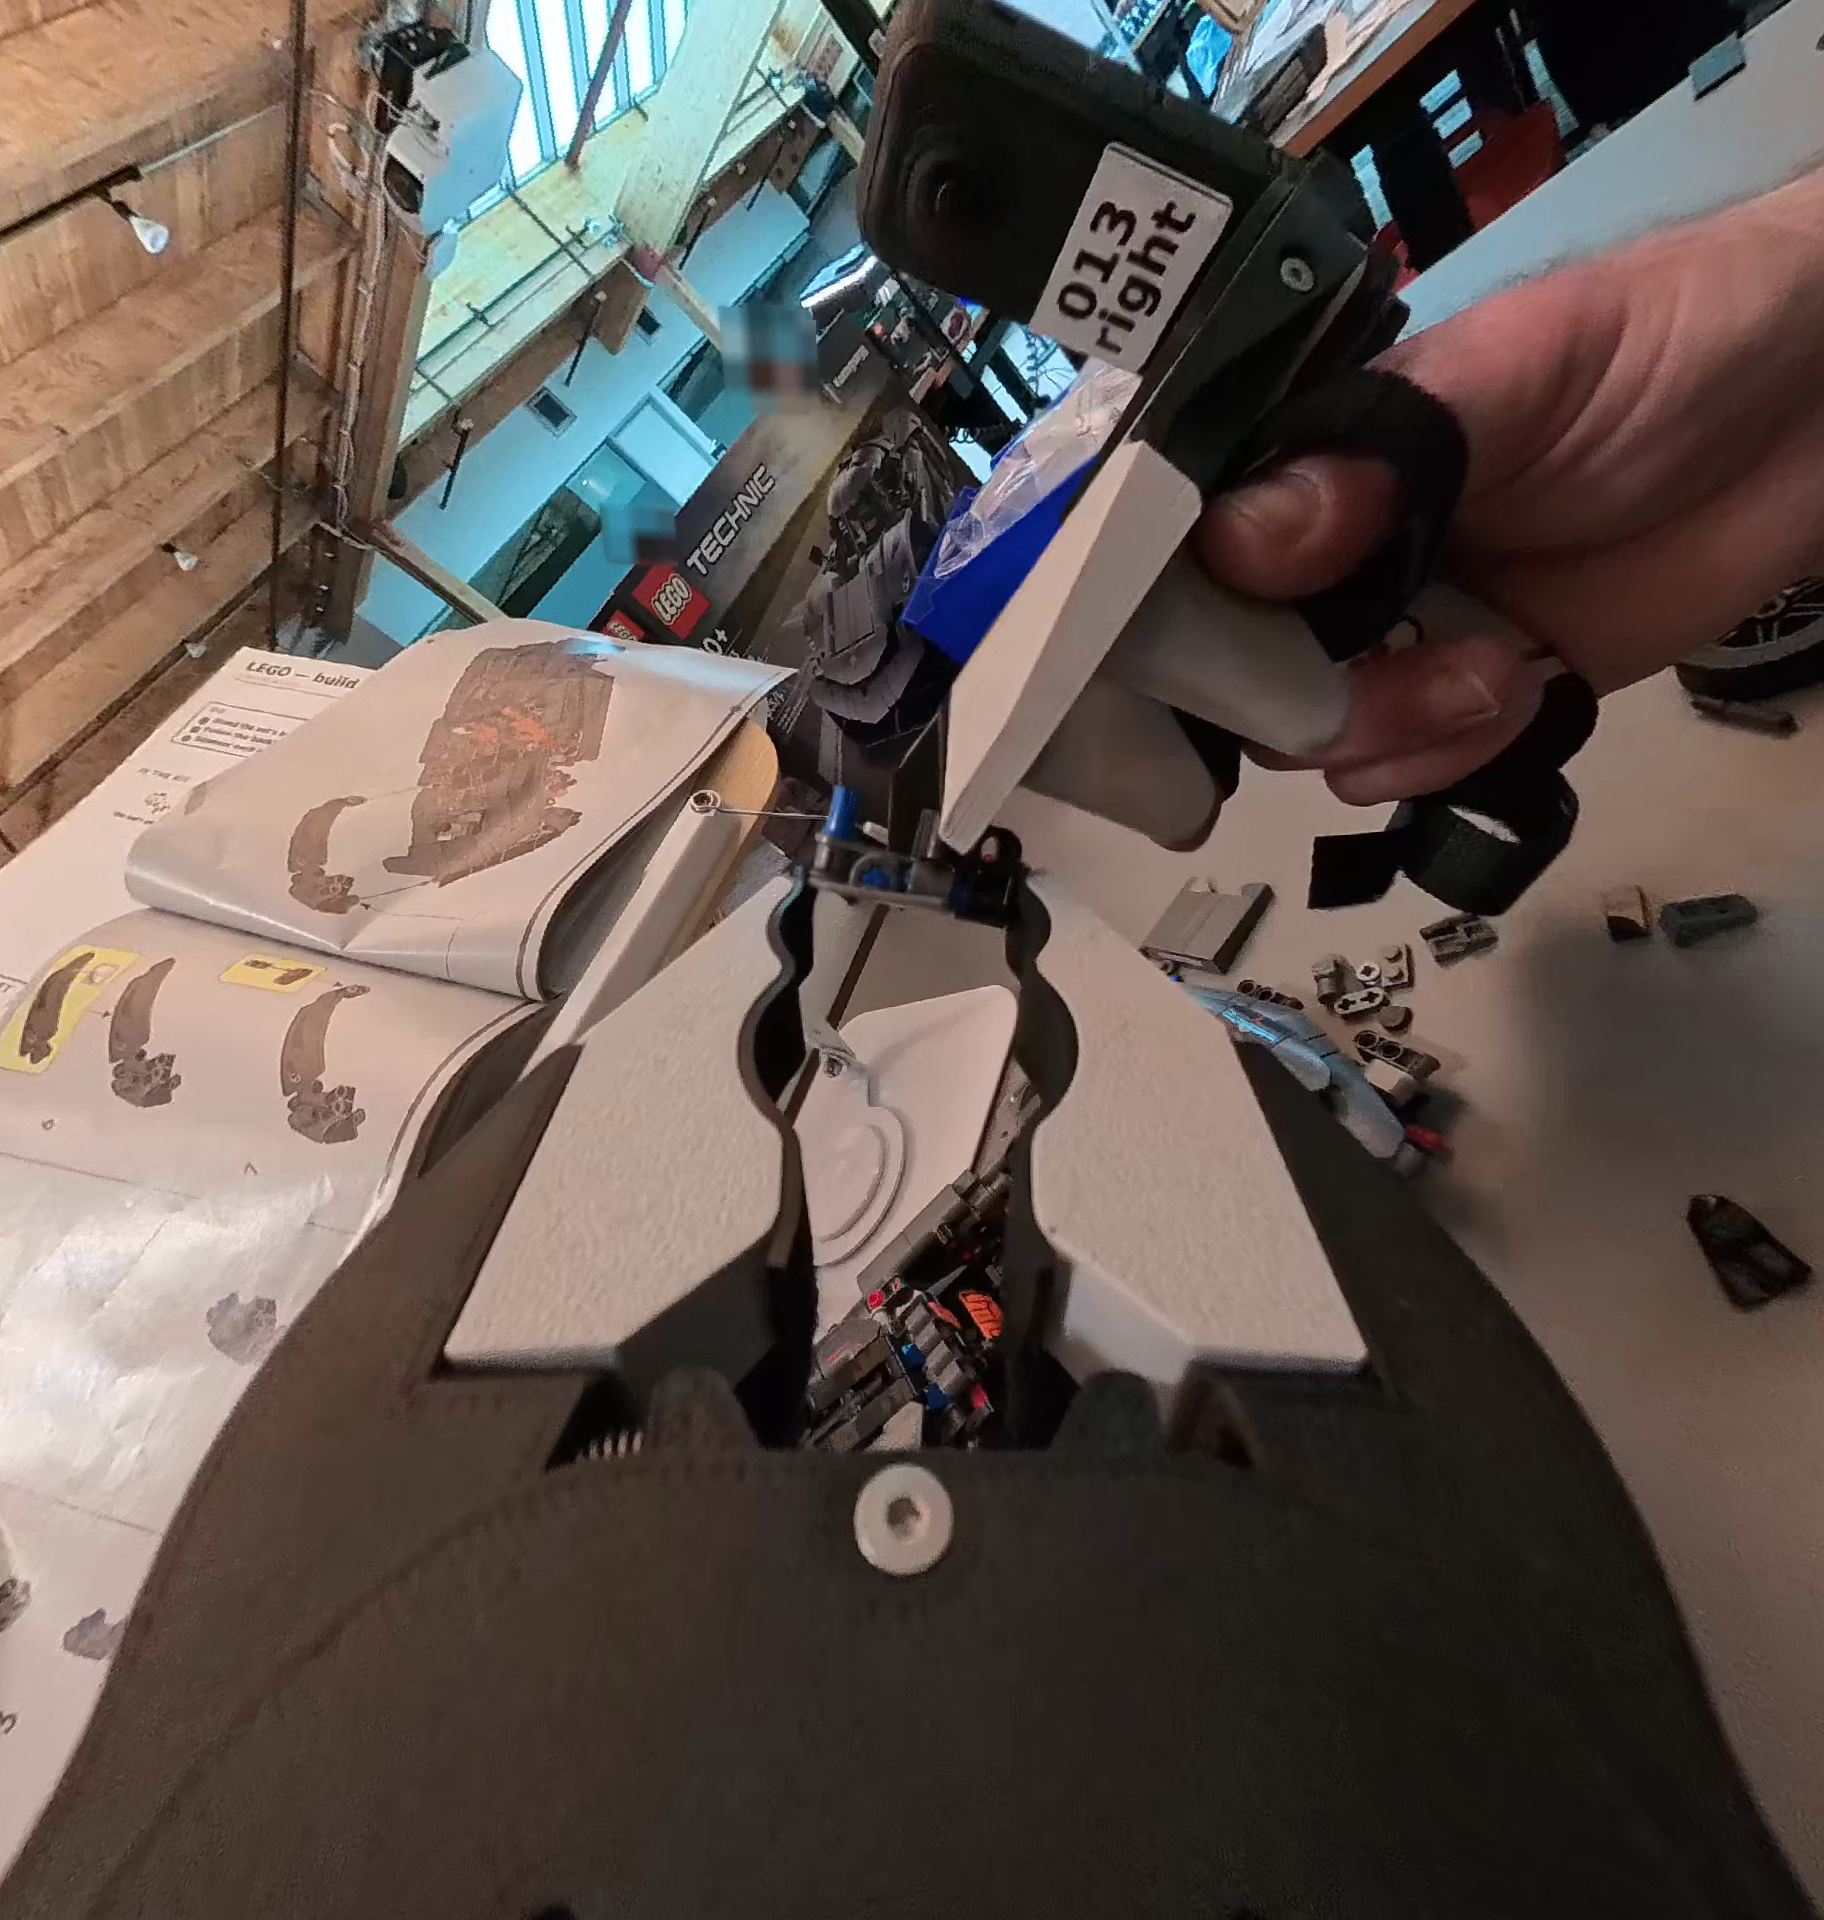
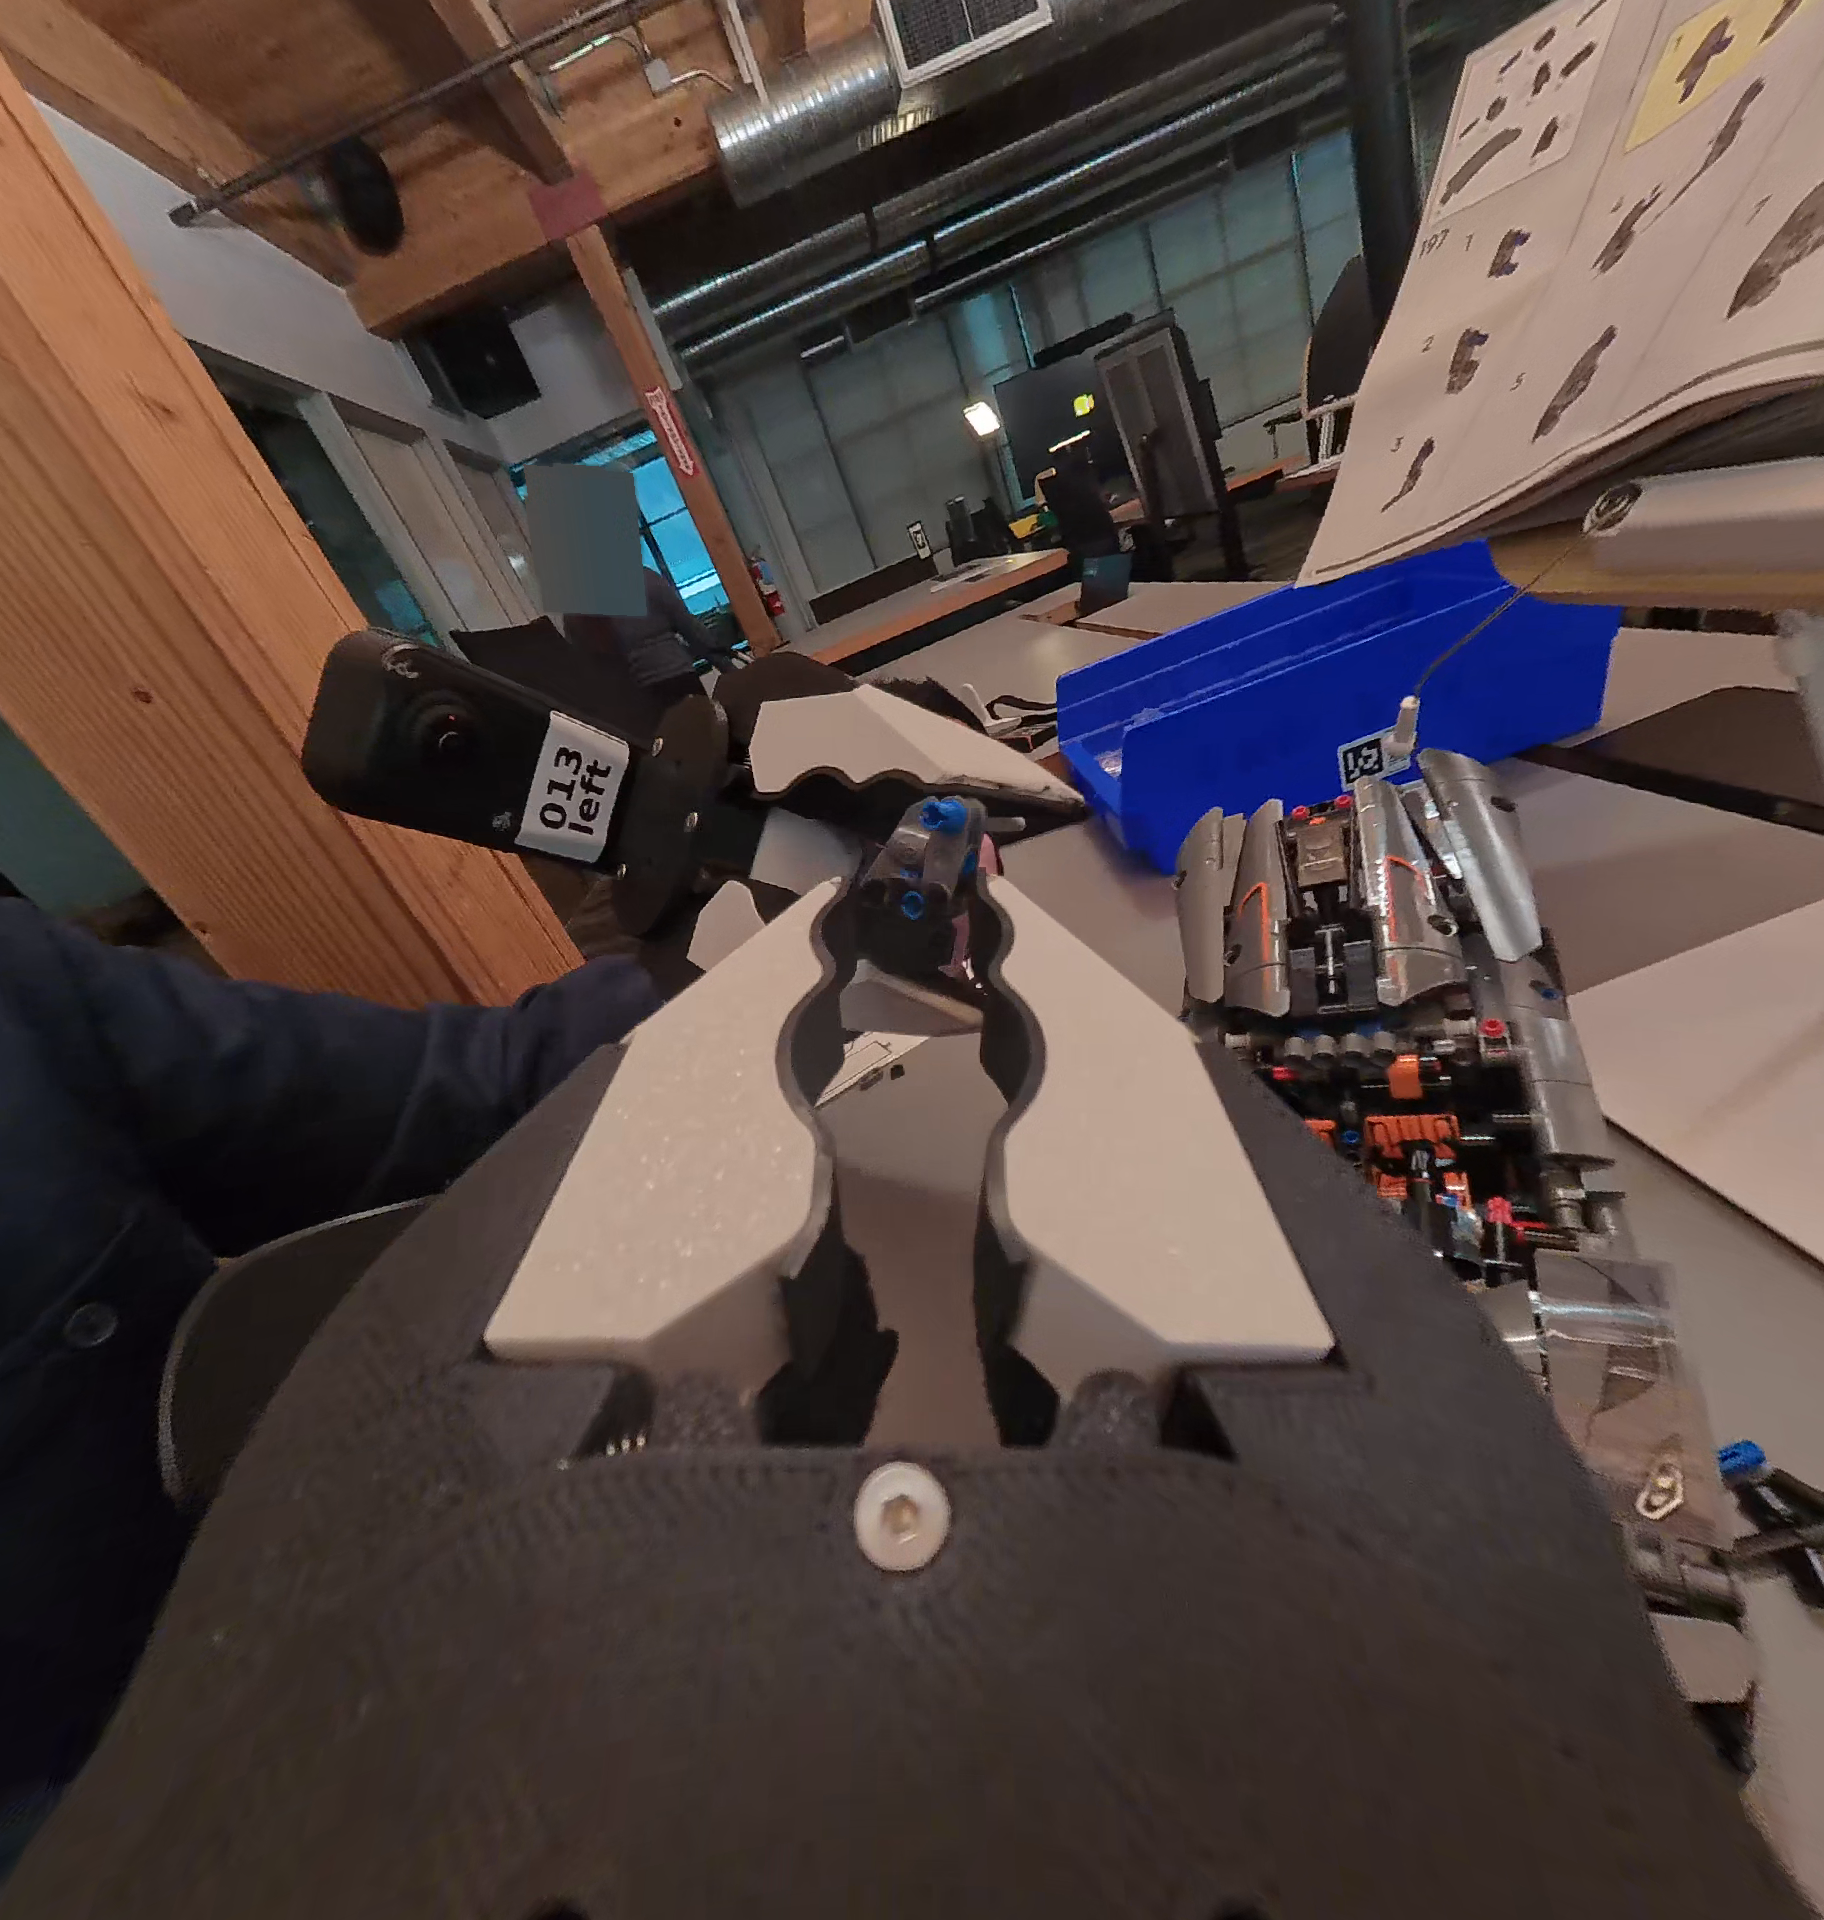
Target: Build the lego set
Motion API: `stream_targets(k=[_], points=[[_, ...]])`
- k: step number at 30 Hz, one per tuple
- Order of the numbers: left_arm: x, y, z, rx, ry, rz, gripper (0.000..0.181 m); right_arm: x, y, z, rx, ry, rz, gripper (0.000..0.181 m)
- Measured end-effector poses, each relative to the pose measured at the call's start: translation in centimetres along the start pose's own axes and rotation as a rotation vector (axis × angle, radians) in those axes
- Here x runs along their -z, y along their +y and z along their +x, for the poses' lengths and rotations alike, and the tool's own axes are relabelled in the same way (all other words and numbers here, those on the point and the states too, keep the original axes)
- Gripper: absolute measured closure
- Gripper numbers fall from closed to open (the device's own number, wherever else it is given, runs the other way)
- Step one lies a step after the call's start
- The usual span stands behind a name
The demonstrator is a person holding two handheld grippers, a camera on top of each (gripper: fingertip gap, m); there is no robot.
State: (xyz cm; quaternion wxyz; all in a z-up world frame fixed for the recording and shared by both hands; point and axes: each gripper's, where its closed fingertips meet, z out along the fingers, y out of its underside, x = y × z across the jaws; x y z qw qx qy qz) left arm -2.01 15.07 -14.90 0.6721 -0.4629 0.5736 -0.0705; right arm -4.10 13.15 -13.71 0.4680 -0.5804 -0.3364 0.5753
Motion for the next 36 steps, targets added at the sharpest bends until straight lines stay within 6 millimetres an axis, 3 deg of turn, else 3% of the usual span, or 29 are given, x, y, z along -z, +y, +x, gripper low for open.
stream_targets(k=[19,28,32,36], points=[[-0.3,0.8,-0.5,-0.023,-0.036,-0.044,0.143,0.6,0.0,1.6,0.068,0.110,0.003,0.167],[-0.5,1.0,-0.5,-0.164,-0.109,-0.120,0.149,0.5,0.3,1.8,0.109,0.146,-0.021,0.166],[-0.4,0.8,-0.5,-0.136,-0.098,-0.096,0.149,0.4,0.1,1.5,0.065,0.103,0.004,0.164],[0.0,-0.1,-0.5,-0.075,-0.062,-0.029,0.149,0.7,-0.6,0.7,-0.097,-0.044,0.079,0.157]])
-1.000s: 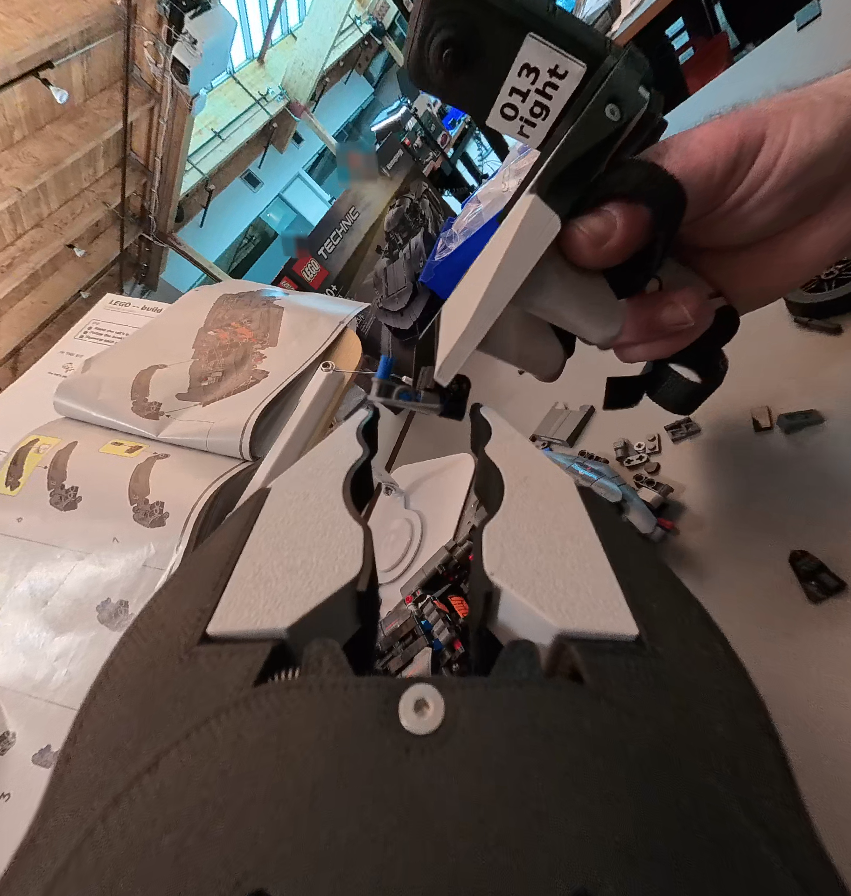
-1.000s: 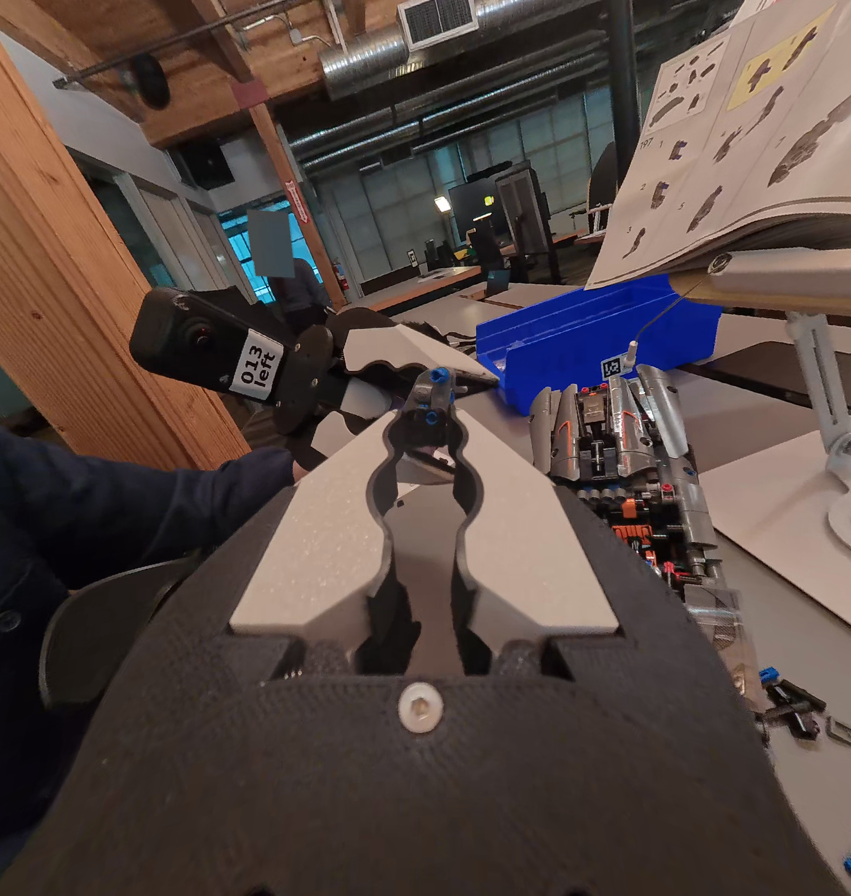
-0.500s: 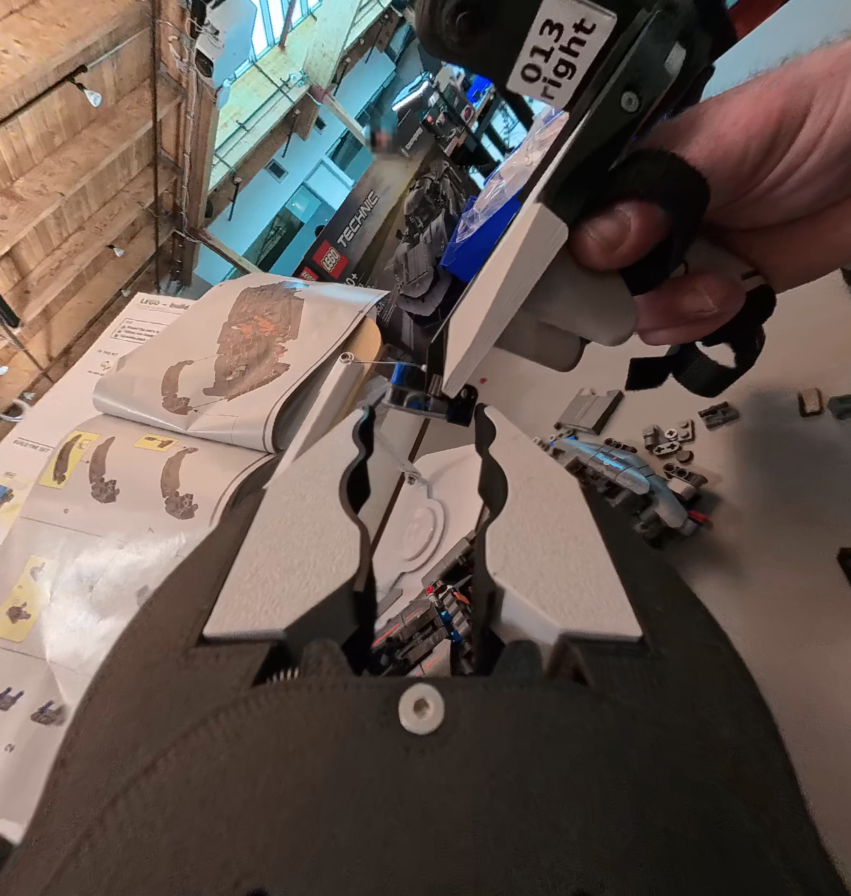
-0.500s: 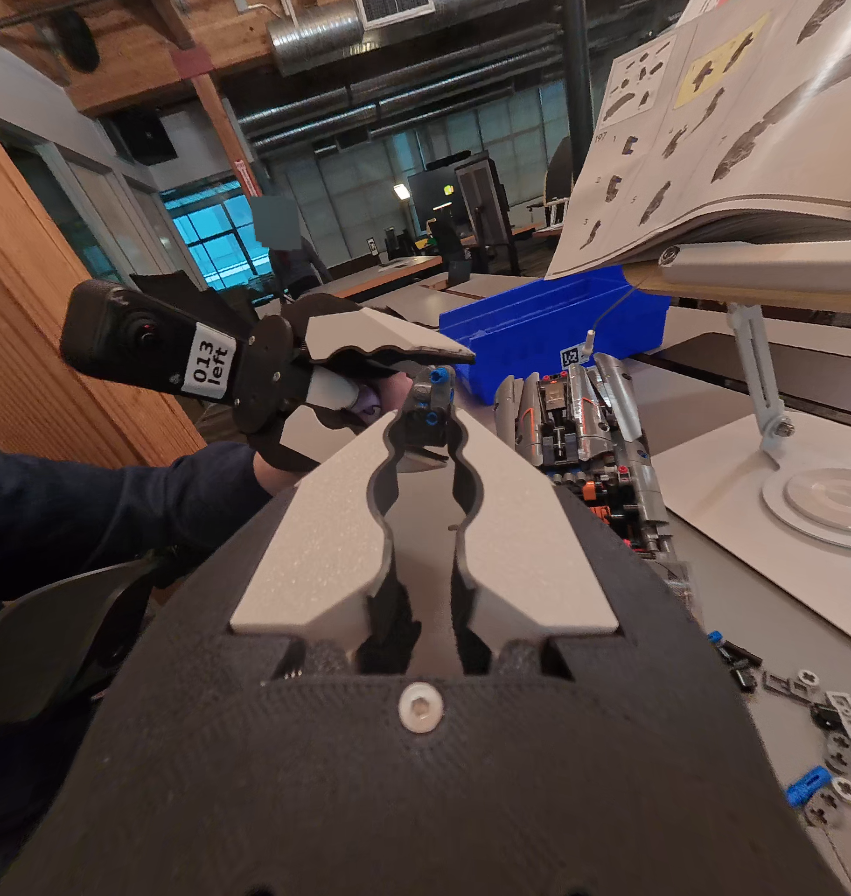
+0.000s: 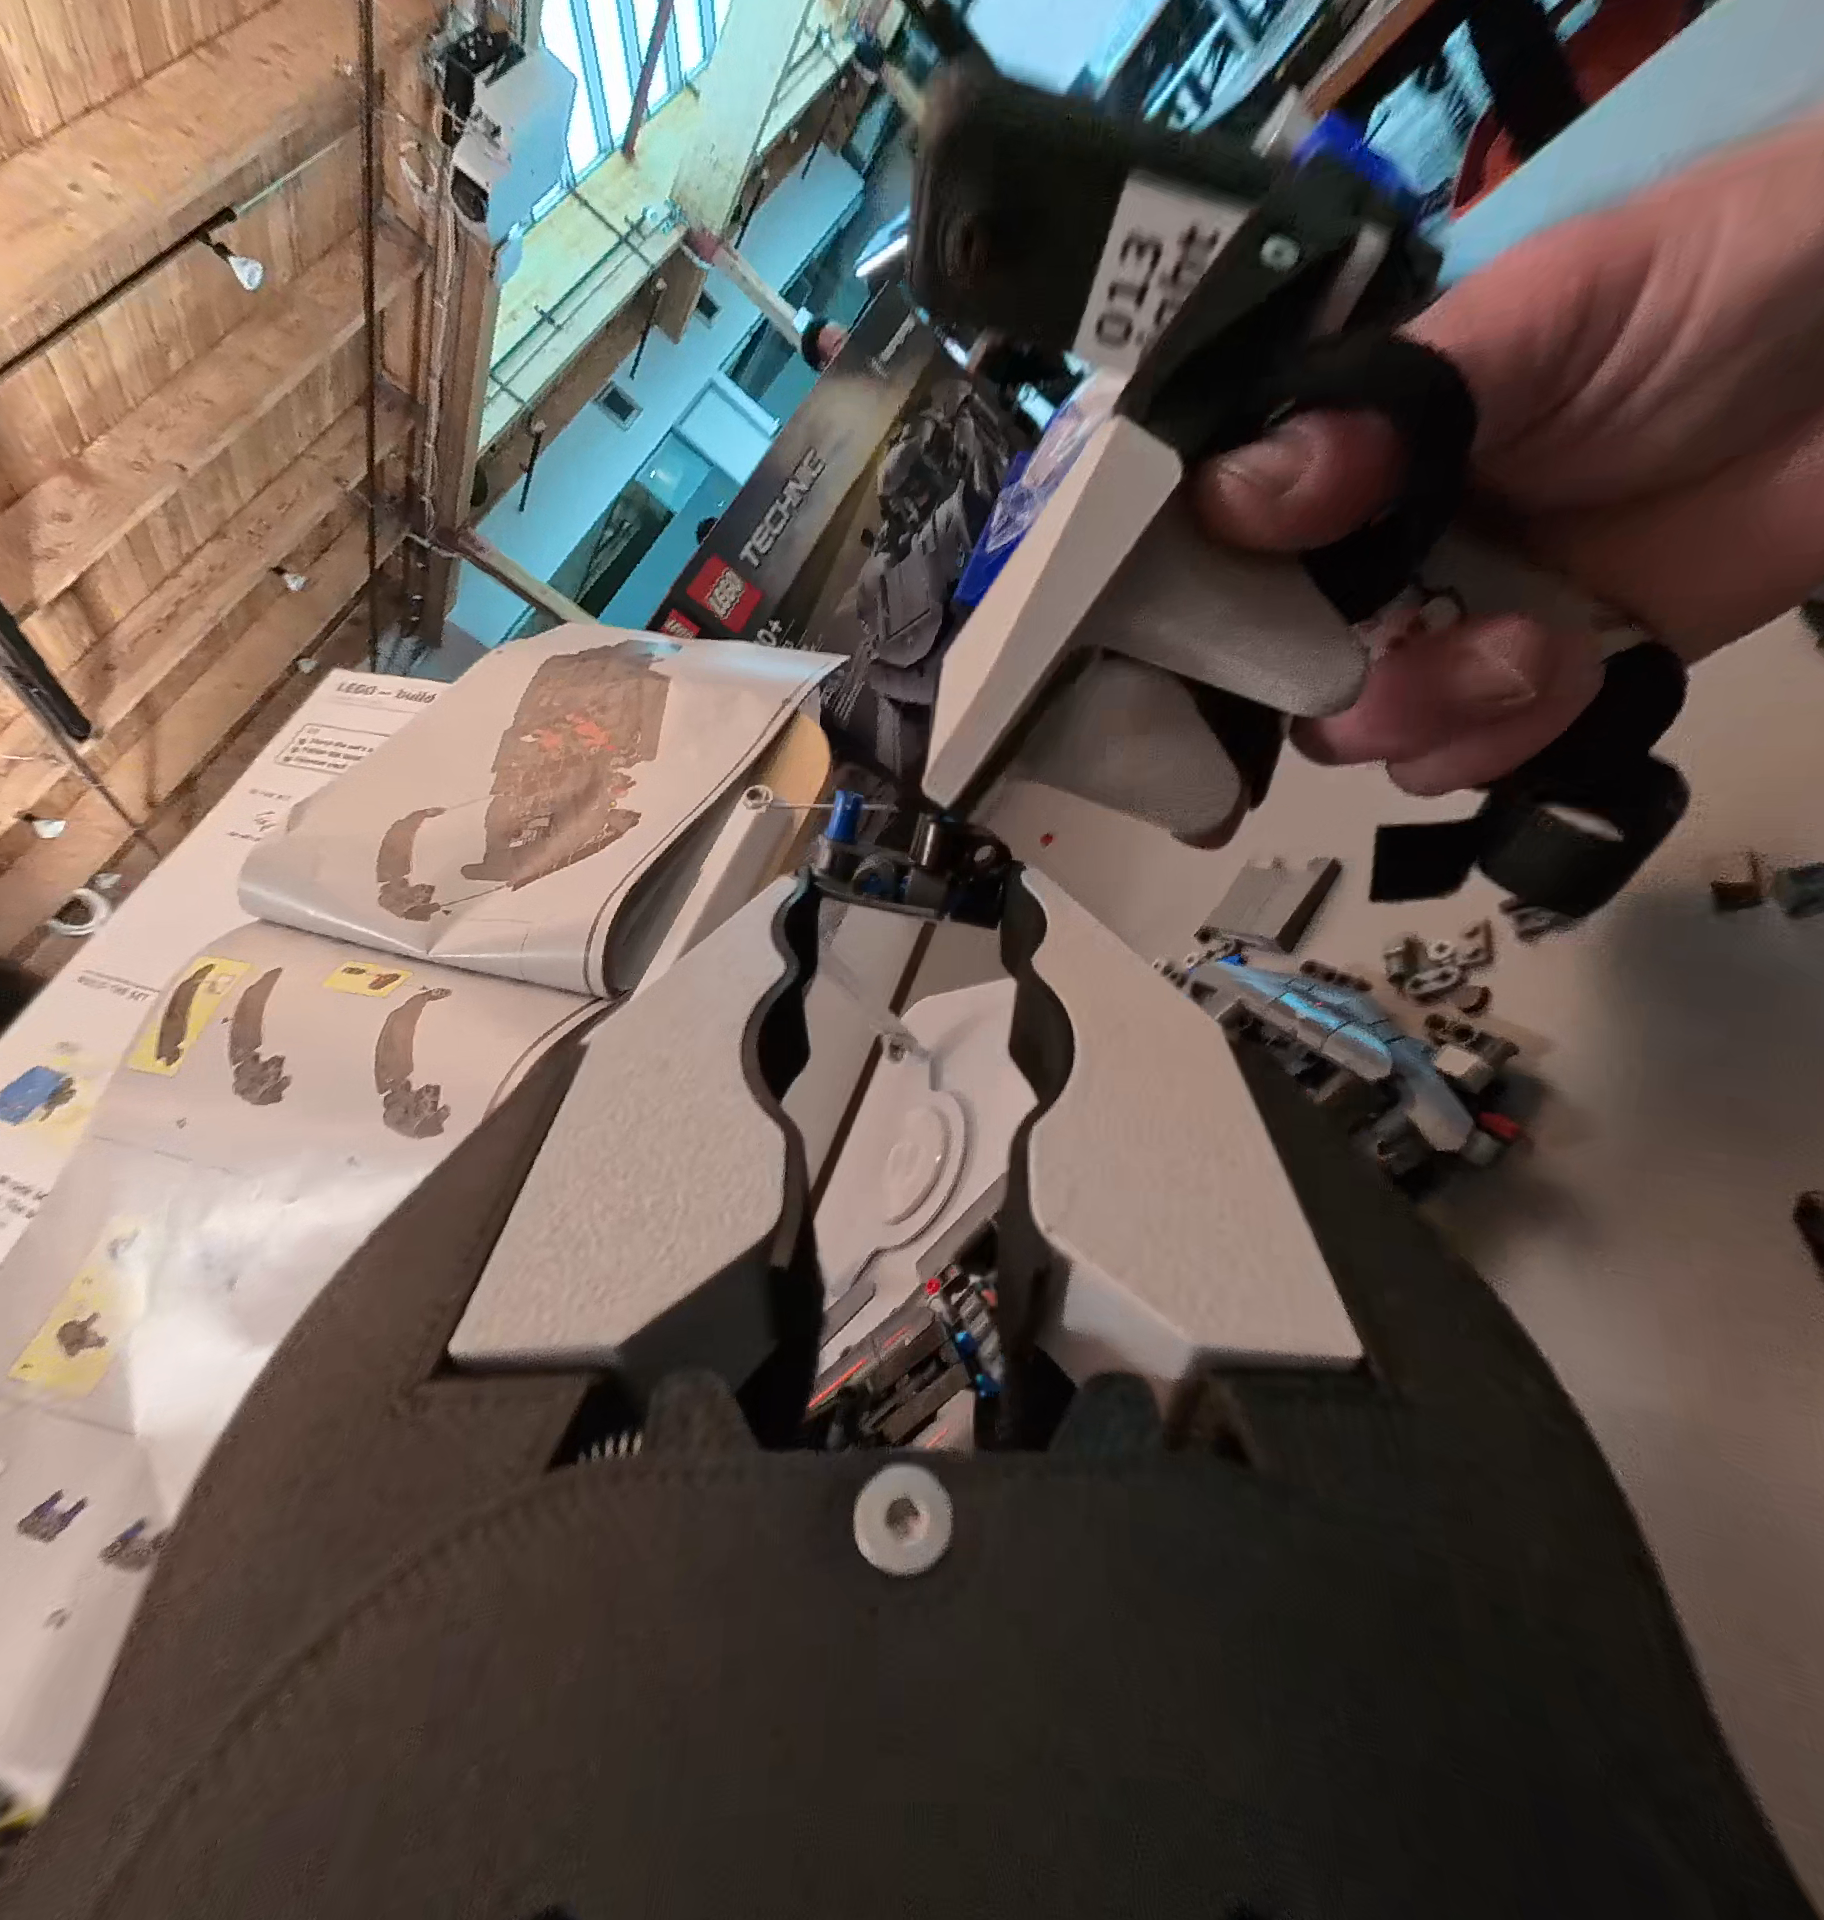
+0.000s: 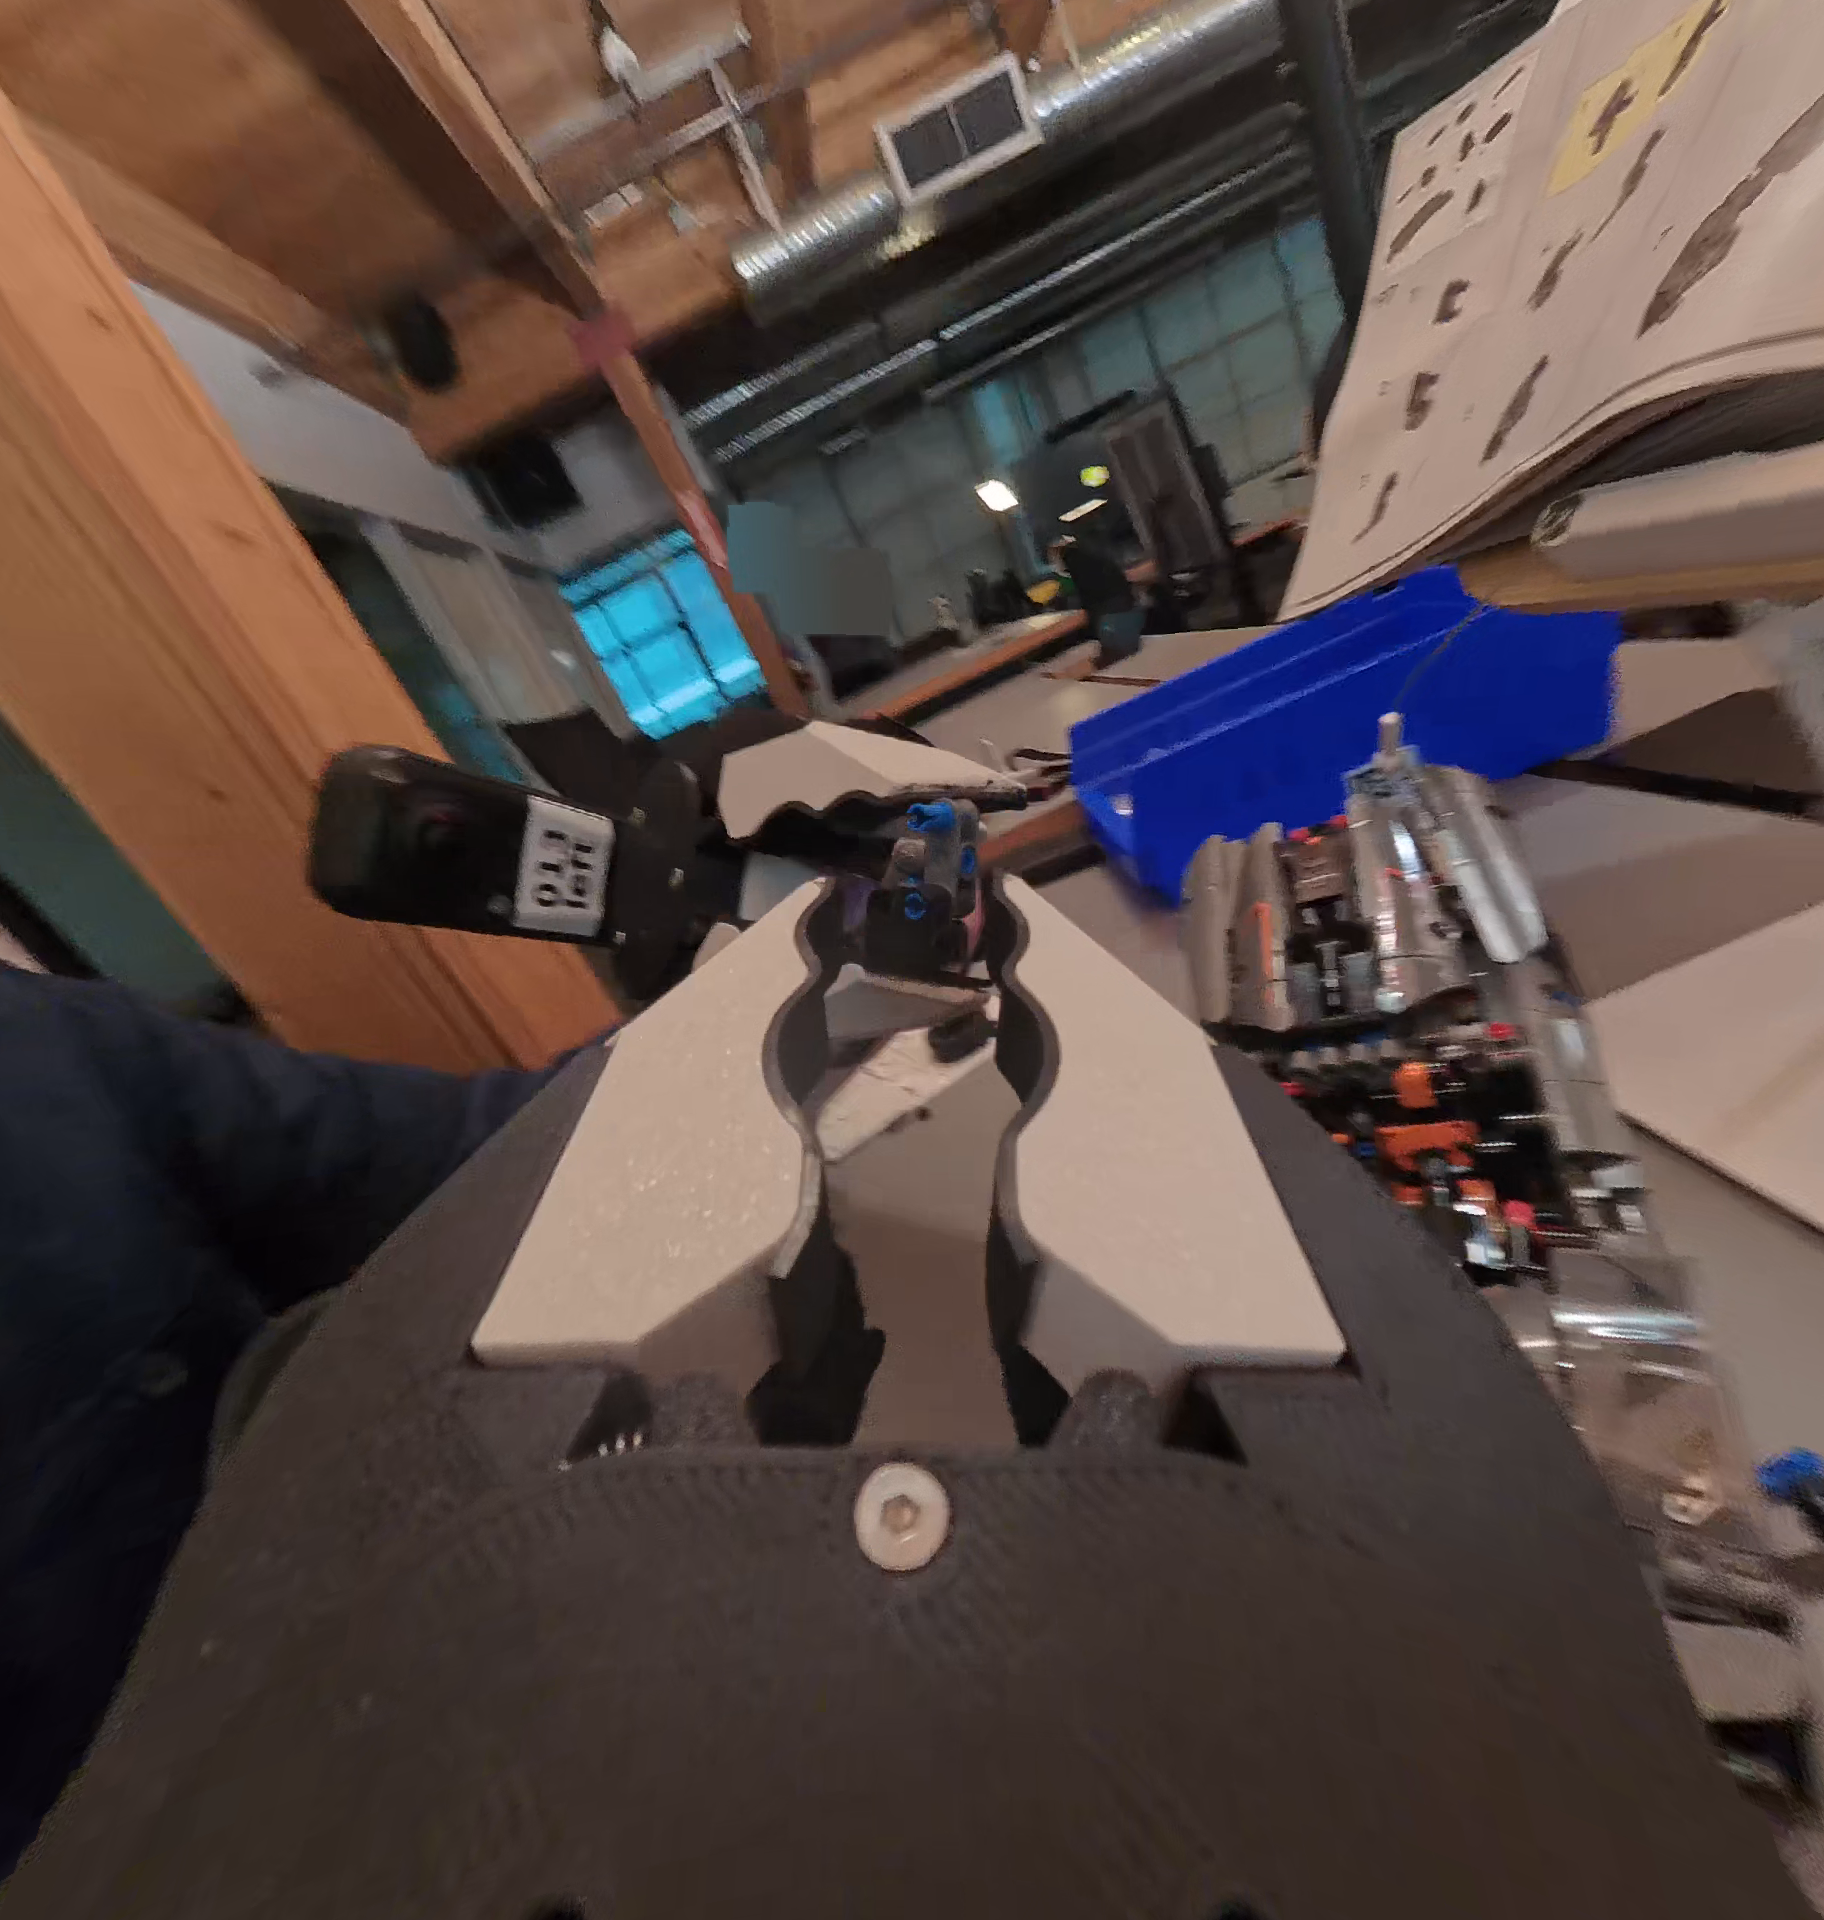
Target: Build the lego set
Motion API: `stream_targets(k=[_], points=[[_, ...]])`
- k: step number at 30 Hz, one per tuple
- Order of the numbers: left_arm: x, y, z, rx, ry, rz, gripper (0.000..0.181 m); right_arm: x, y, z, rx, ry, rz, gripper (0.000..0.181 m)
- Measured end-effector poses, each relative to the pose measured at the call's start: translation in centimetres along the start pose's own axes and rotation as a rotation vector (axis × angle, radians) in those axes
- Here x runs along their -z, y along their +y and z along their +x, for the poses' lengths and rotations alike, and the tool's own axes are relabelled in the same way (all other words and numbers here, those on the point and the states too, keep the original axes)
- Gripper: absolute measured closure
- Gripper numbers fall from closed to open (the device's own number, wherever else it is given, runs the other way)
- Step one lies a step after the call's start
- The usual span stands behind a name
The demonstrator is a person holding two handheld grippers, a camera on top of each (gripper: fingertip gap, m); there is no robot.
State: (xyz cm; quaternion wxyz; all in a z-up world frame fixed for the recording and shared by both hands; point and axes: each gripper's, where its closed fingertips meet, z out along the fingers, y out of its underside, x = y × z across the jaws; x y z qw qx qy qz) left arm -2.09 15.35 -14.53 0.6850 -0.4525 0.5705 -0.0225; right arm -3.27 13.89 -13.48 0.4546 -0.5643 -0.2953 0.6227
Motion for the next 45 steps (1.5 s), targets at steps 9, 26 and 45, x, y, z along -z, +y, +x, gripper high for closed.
stream_targets(k=[9,26,45], points=[[0.2,-0.5,0.2,0.081,0.047,0.065,0.148,0.2,0.0,-0.3,0.009,-0.022,-0.006,0.172],[-0.2,0.4,0.1,0.054,0.019,0.018,0.148,0.5,-0.1,0.8,0.163,0.141,-0.031,0.173],[-0.2,0.4,0.2,0.041,0.024,0.004,0.150,0.8,-0.2,1.2,0.058,0.095,-0.014,0.165]])
